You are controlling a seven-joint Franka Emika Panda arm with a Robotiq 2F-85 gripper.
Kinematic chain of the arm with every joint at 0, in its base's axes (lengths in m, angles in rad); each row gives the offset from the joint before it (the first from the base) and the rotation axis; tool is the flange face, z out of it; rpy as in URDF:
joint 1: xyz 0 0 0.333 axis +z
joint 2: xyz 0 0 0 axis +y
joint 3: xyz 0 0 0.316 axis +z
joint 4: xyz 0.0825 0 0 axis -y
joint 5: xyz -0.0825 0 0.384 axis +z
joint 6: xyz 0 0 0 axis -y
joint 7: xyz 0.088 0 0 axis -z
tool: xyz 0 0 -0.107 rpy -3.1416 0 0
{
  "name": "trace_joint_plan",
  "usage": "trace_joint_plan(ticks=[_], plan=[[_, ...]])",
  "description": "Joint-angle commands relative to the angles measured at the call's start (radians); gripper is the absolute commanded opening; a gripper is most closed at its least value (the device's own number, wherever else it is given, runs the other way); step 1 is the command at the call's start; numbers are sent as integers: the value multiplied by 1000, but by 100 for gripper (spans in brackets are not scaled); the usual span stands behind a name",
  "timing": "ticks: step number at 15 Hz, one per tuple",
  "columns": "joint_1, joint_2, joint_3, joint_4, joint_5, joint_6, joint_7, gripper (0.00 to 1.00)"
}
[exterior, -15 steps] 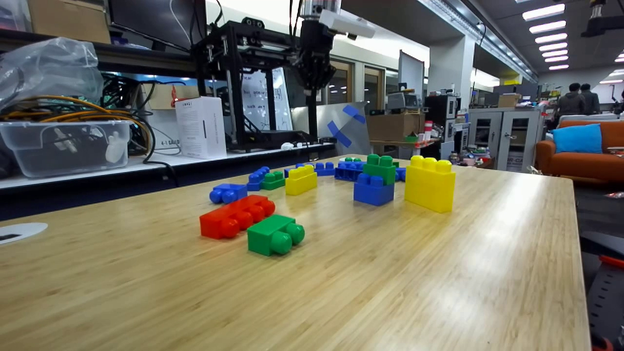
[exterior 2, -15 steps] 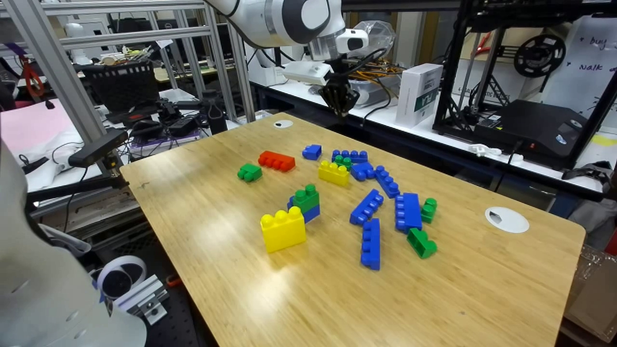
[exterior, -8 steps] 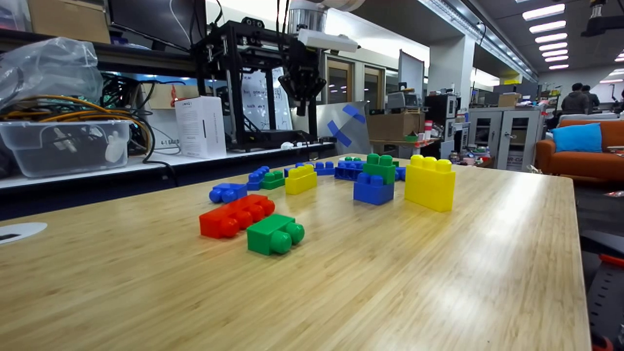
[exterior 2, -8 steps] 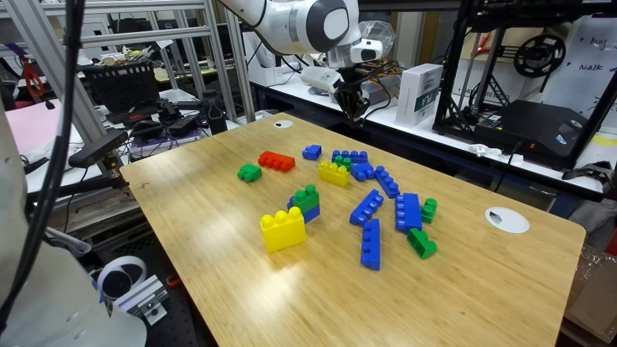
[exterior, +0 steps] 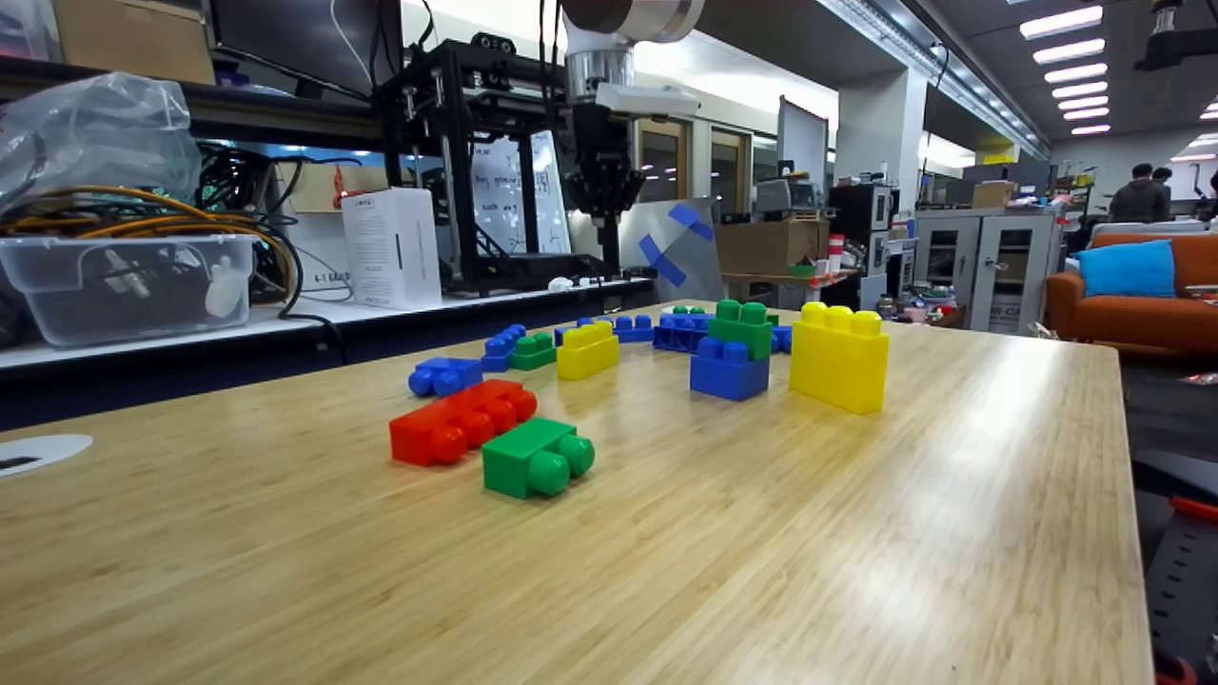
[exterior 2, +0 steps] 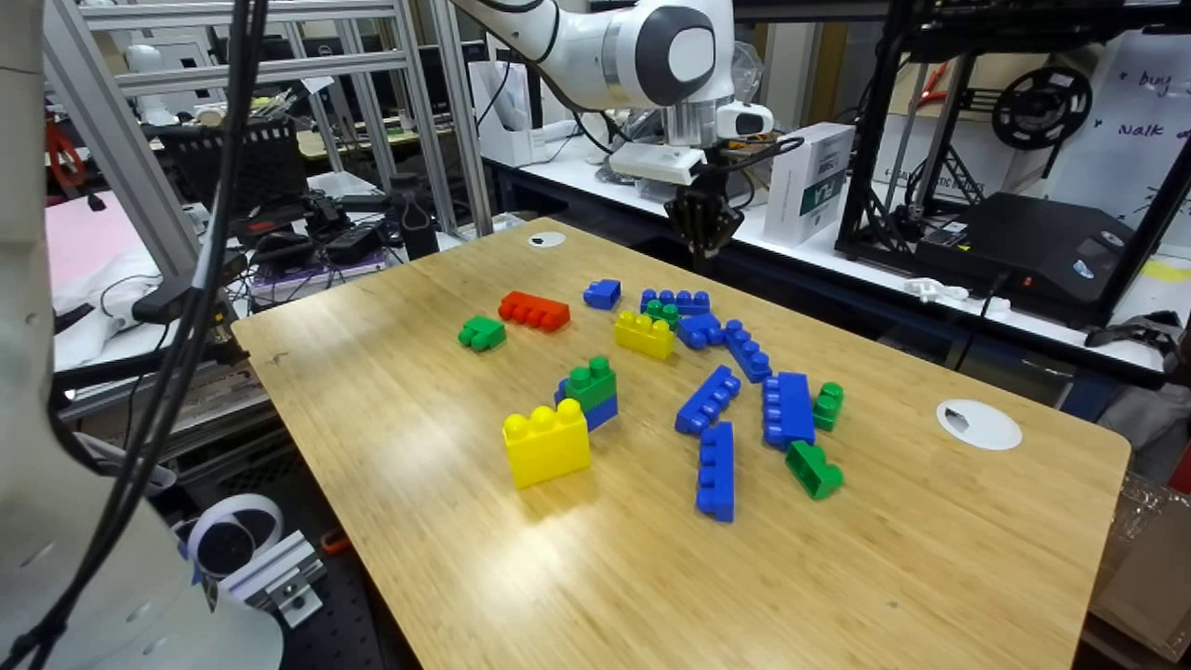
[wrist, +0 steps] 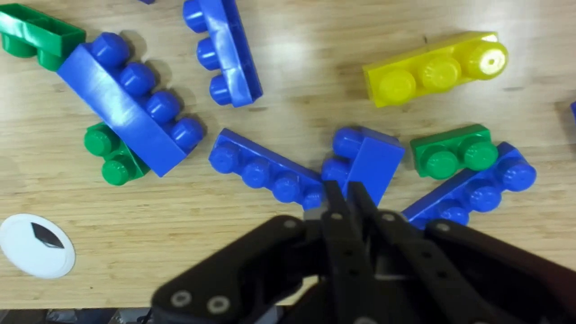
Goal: Place one block on top of the stacked blue and green blocks
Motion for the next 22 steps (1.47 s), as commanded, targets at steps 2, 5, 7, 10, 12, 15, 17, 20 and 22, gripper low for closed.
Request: trace_joint_plan(ticks=[2,5,7,10,12,15,17,20,22], plan=[[-31,77,-5,126,-22,-166,-186,47],[-48,130,-12,203,-39,-231,-270,69],[-59,167,-10,254,-50,-231,-334,83],[-64,216,-8,321,-59,-245,-397,99],[-61,192,-12,273,-51,-199,-367,92],[-61,202,-11,294,-51,-216,-374,99],[-60,202,-11,296,-51,-219,-374,99],[-60,203,-11,296,-51,-219,-374,99],[-63,202,-5,286,-55,-189,-398,100]])
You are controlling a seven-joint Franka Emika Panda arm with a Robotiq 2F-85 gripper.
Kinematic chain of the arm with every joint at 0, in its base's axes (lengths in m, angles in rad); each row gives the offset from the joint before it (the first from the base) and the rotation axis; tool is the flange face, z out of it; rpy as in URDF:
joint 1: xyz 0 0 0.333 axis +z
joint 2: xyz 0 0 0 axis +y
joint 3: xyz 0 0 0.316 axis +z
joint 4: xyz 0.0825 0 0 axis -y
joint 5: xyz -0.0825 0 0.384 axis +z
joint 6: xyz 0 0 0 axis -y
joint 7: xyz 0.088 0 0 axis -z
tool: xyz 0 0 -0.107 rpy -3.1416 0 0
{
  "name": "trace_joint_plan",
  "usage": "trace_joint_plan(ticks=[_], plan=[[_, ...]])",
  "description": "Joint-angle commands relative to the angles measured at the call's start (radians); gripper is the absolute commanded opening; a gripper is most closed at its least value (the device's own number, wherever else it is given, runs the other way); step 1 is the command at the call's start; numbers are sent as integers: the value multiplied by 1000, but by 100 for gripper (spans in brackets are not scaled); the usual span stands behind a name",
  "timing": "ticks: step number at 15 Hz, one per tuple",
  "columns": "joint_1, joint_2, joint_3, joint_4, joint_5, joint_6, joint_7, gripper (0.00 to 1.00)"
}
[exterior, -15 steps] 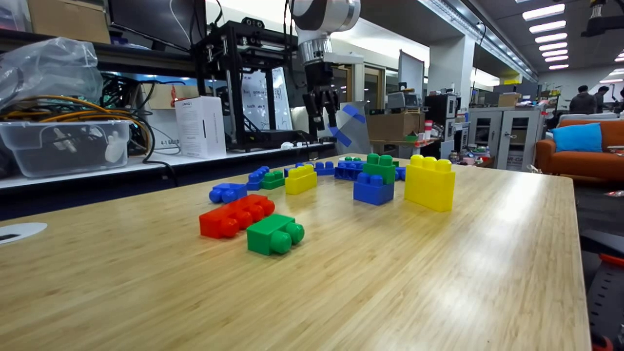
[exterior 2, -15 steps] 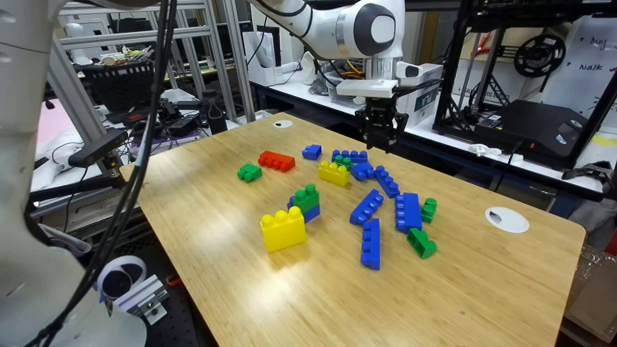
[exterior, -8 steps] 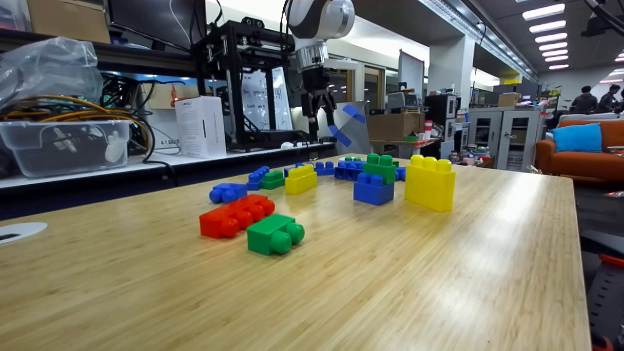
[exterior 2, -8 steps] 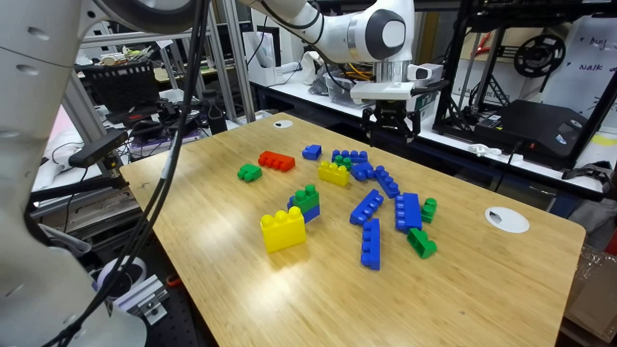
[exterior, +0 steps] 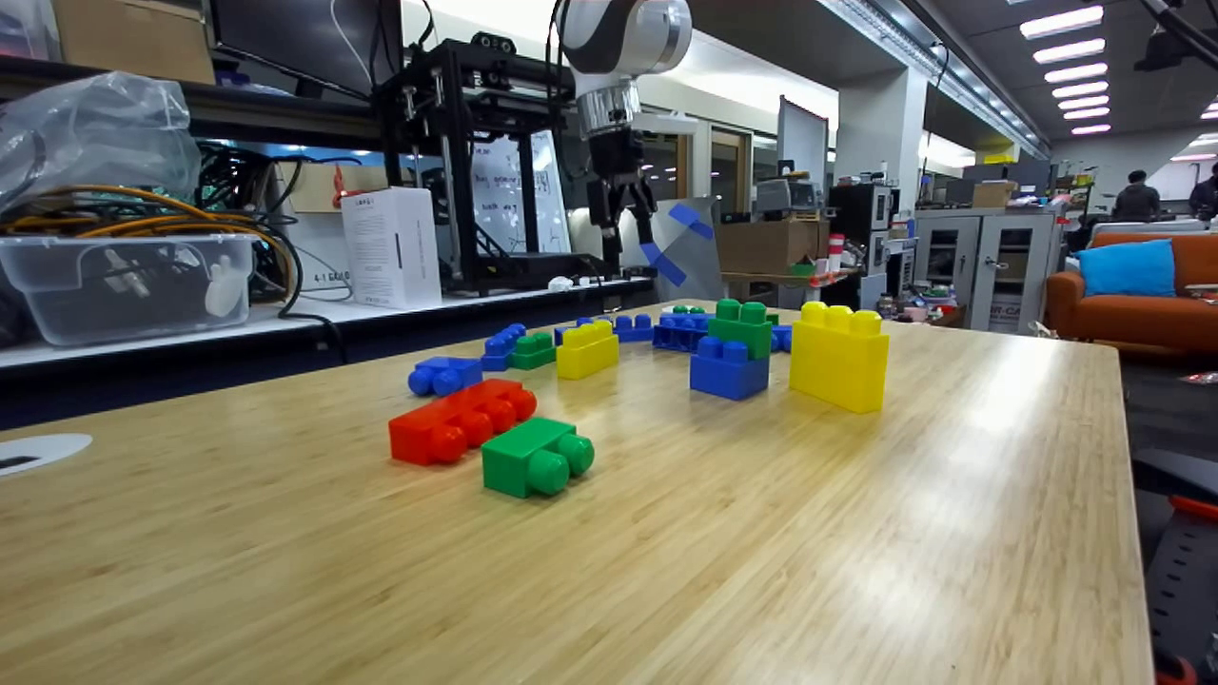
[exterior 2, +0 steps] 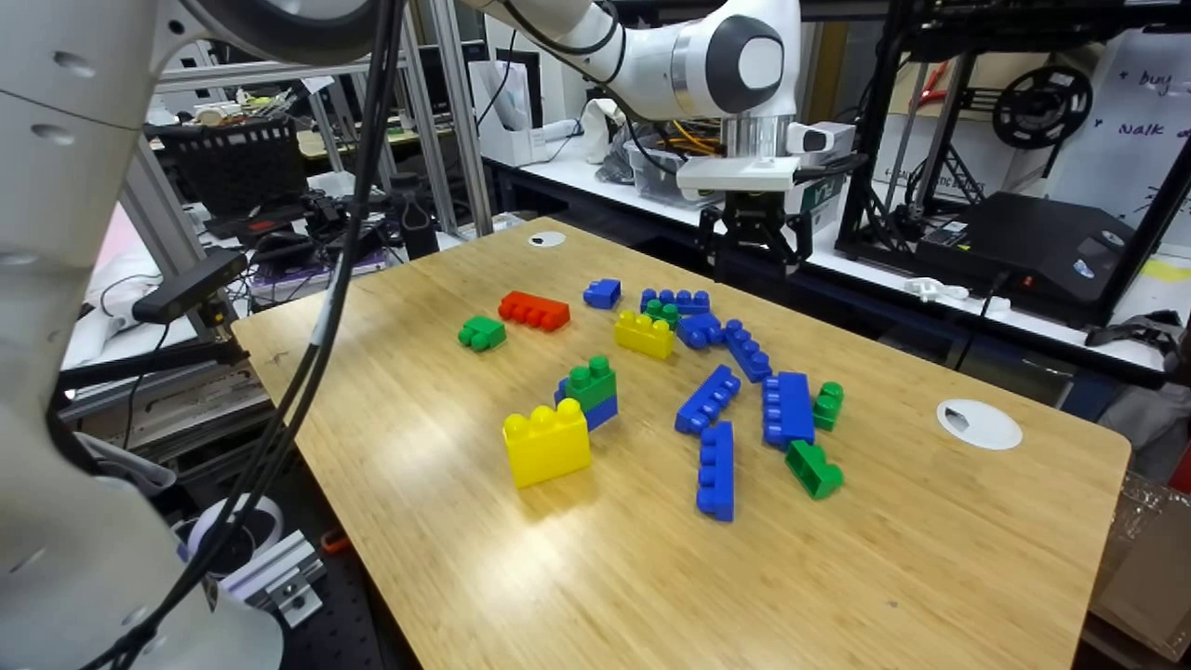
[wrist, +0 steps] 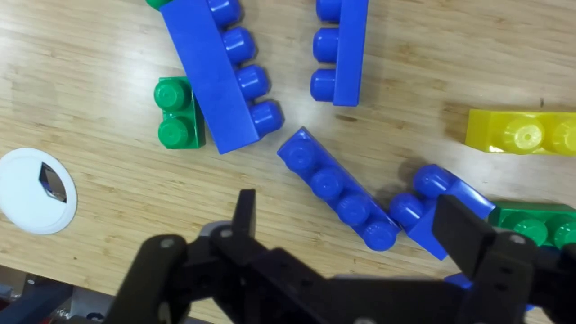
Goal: Place one block on top of the stacked blue and green blocks
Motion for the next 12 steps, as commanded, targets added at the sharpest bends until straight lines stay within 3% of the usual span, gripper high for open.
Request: trace_joint_plan(ticks=[1,12], plan=[[-7,-1,14,-12,-10,37,-32,100],[-48,21,79,-88,10,212,-297,100]])
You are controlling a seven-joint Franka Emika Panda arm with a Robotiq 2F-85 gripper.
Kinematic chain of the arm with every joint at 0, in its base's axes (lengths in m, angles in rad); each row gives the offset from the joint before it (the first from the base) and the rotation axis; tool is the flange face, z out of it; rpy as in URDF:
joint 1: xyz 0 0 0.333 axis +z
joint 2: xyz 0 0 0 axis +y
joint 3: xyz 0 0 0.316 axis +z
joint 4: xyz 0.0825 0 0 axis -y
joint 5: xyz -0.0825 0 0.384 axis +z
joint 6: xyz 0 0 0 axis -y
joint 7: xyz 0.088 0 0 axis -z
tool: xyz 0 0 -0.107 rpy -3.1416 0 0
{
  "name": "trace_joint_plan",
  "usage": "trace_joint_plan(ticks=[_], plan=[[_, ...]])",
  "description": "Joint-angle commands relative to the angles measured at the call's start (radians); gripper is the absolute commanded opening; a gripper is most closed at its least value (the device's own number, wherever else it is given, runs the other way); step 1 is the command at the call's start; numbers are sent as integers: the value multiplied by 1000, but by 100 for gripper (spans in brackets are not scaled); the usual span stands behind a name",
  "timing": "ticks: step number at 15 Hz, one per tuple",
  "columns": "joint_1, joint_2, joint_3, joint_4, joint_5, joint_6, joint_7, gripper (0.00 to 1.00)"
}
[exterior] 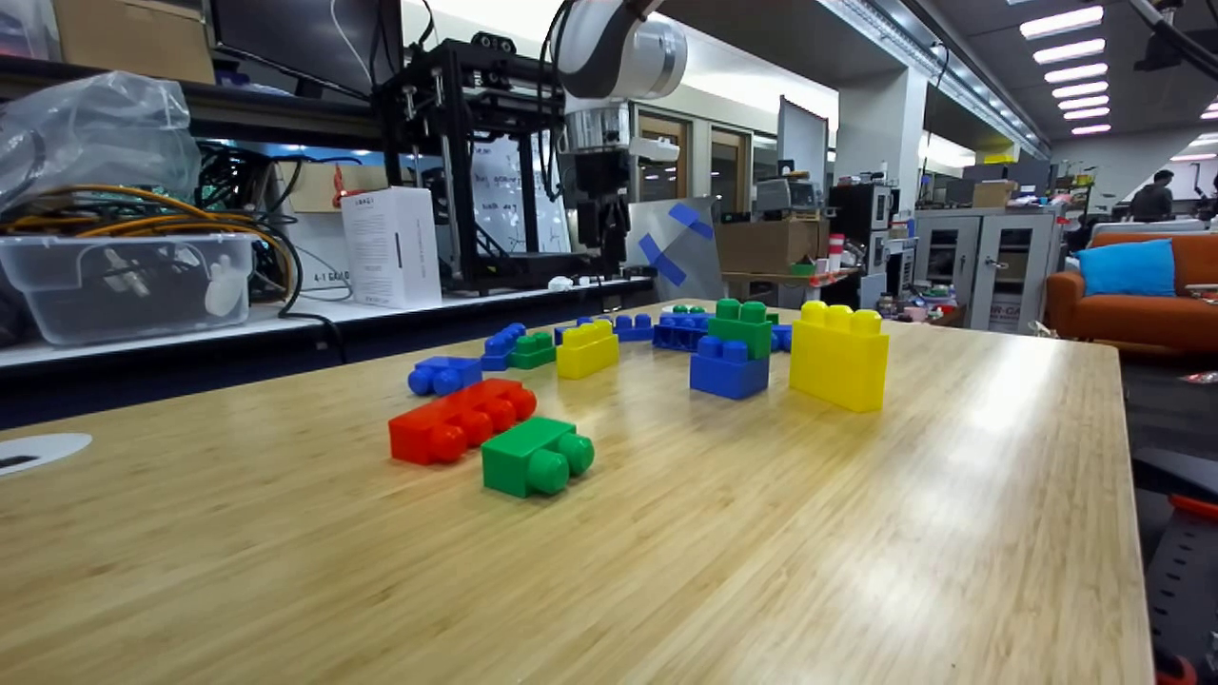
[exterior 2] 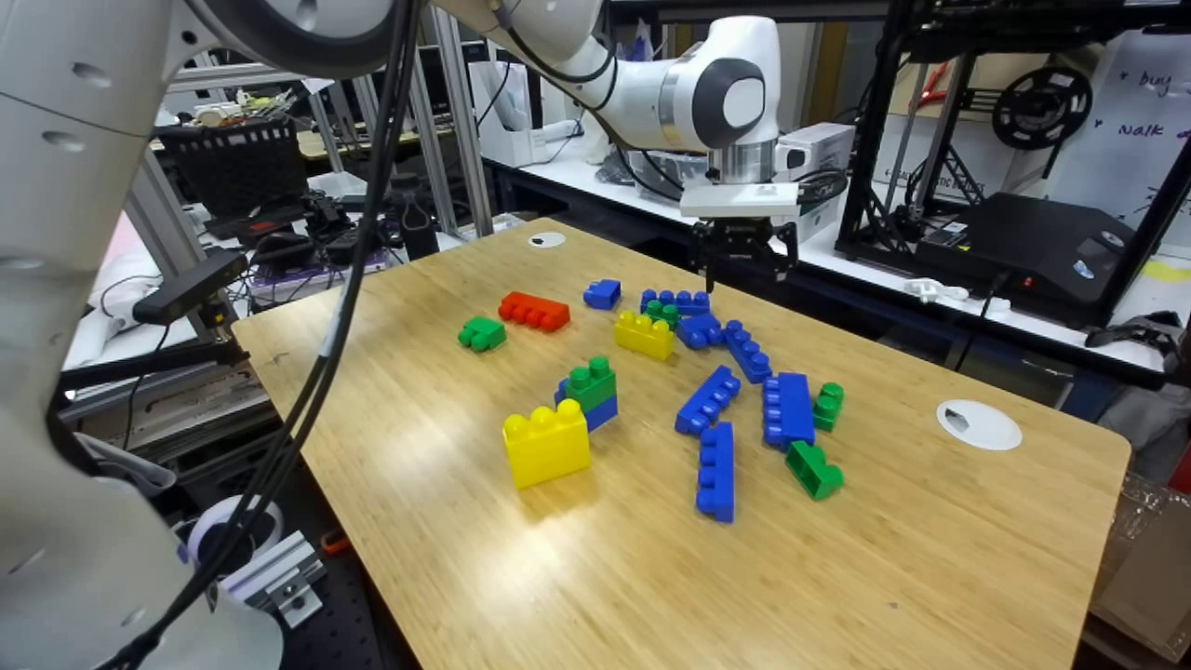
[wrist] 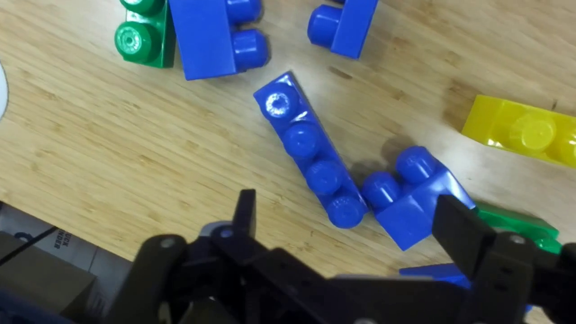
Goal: Place one block on top of the stacked blue and green blocks
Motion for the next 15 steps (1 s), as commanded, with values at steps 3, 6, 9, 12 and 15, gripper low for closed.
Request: trace_joint_plan(ticks=[3,6,9,12,15], plan=[[-65,22,55,-28,16,48,-186,100],[-73,45,53,-24,2,62,-251,100],[-75,70,50,-12,-1,58,-304,100],[-74,88,49,-5,-2,58,-353,100],[-72,95,47,-5,-4,57,-391,100]])
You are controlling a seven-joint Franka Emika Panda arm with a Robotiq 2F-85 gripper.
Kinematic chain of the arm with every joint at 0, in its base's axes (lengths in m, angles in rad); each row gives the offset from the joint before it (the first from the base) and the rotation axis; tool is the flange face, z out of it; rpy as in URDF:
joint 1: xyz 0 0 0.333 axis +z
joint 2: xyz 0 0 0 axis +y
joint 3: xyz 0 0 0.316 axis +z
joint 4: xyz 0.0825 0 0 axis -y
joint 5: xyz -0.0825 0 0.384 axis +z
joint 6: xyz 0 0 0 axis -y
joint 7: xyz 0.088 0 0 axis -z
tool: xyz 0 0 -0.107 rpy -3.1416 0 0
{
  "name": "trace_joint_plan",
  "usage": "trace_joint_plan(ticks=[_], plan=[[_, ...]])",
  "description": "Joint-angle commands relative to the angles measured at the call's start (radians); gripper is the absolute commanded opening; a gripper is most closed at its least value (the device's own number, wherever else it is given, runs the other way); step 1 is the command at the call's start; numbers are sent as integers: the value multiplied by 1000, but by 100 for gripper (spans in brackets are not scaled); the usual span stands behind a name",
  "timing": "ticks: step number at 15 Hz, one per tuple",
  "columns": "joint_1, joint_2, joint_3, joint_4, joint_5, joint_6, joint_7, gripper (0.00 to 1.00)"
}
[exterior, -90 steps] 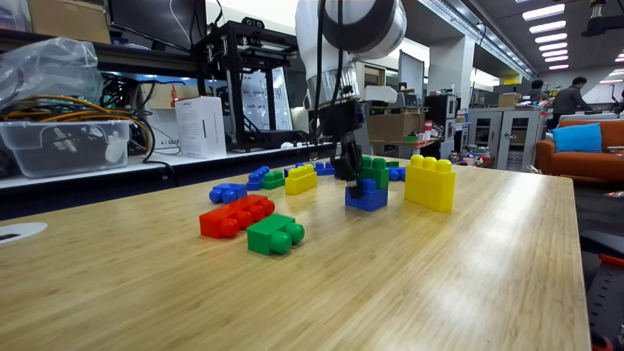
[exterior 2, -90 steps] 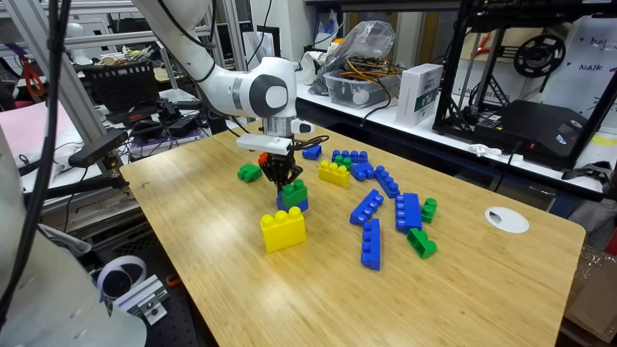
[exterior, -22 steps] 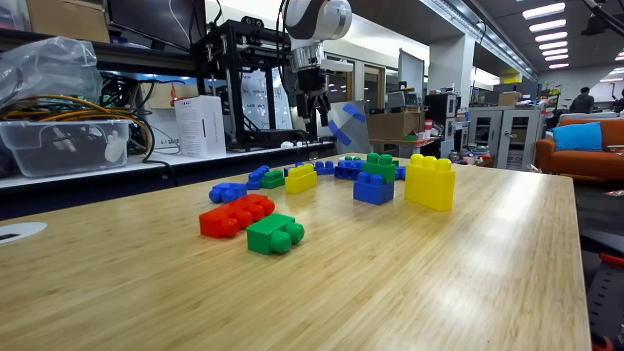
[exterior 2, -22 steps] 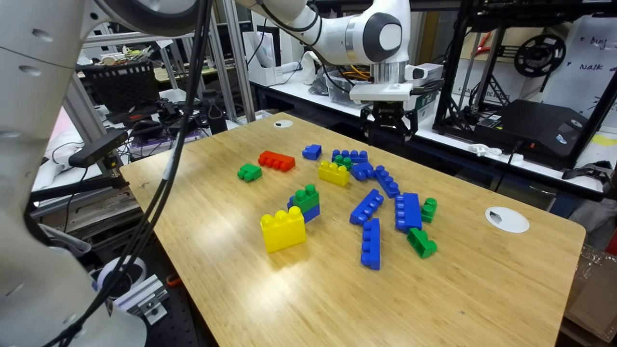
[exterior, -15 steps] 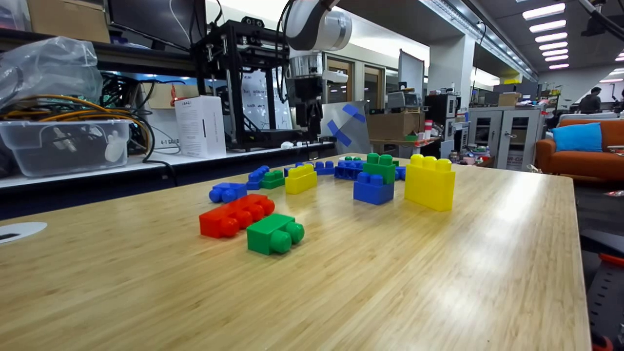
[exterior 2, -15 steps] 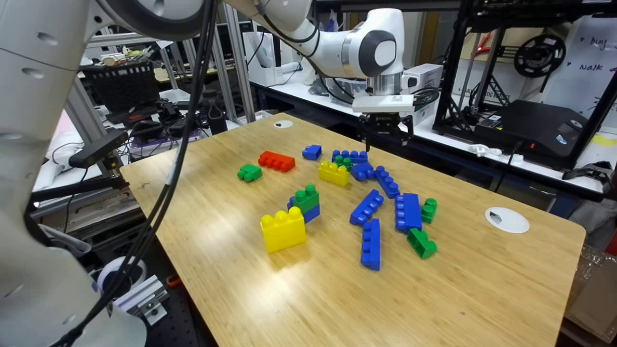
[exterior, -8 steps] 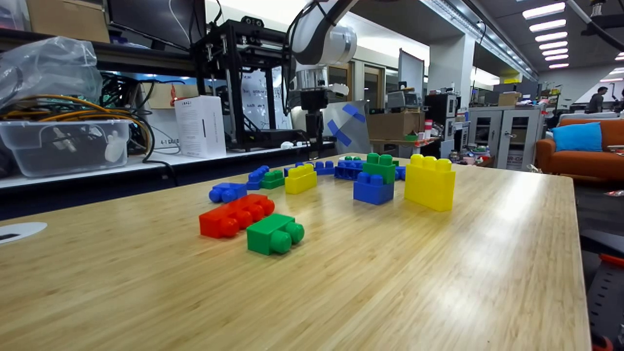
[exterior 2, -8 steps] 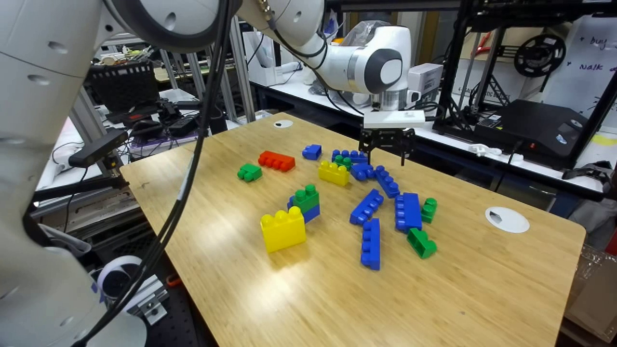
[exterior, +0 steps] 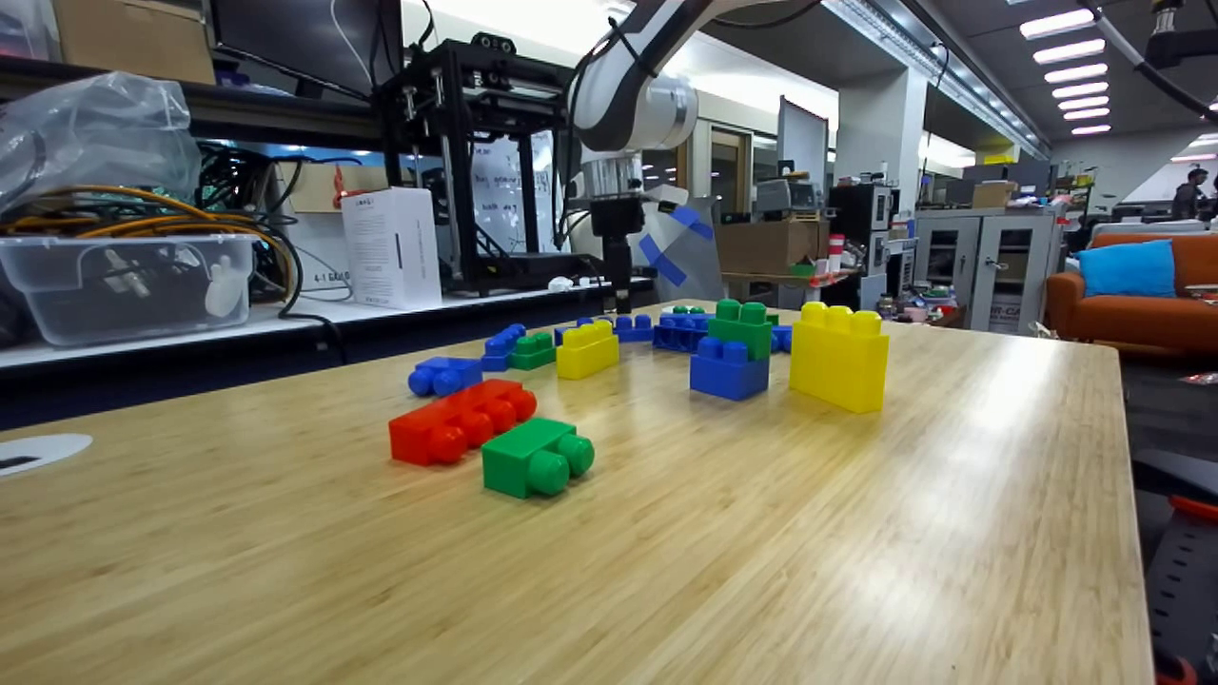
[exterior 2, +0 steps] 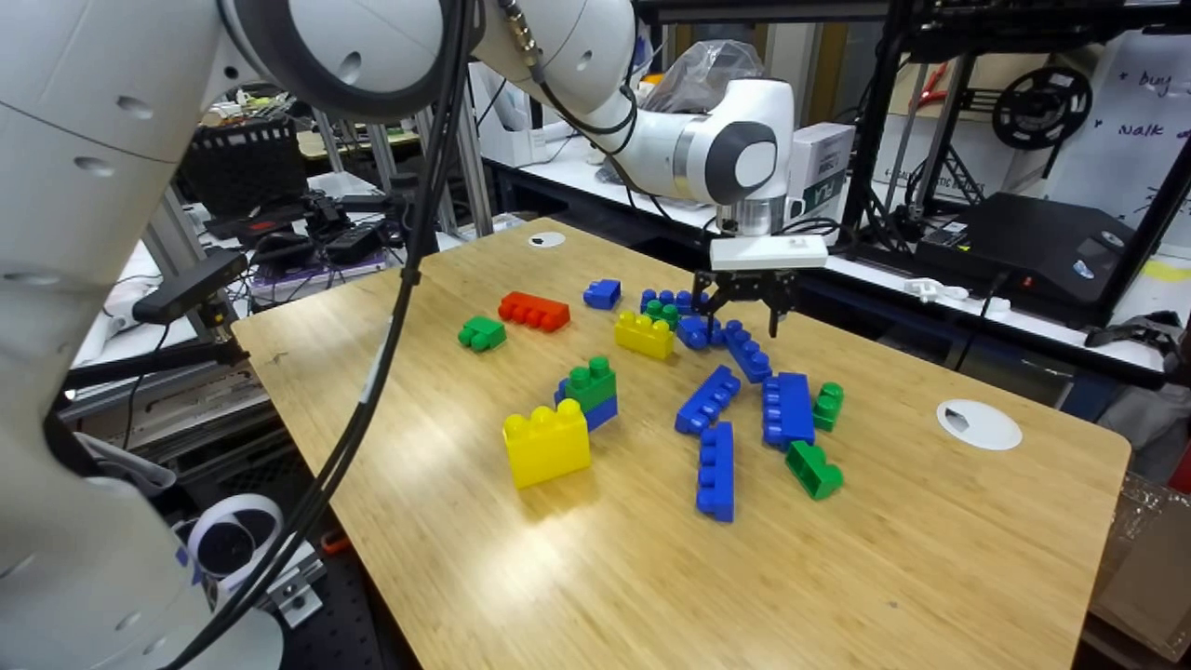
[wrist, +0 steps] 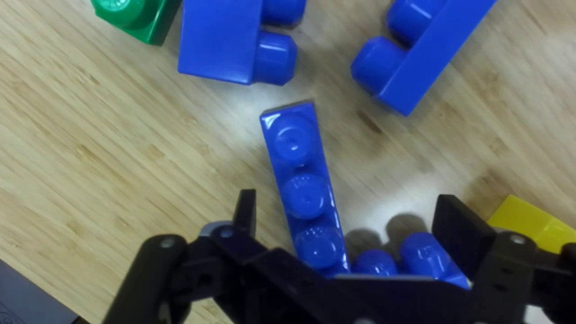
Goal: Place one block on top of the stacked blue and green blocks
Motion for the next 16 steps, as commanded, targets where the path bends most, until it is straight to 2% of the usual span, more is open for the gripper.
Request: trace_joint_plan(ticks=[1,9,16], plan=[[-9,13,11,7,-18,14,-67,100],[-4,34,1,30,-51,21,-156,100],[-10,104,-1,117,-39,-9,-192,100]])
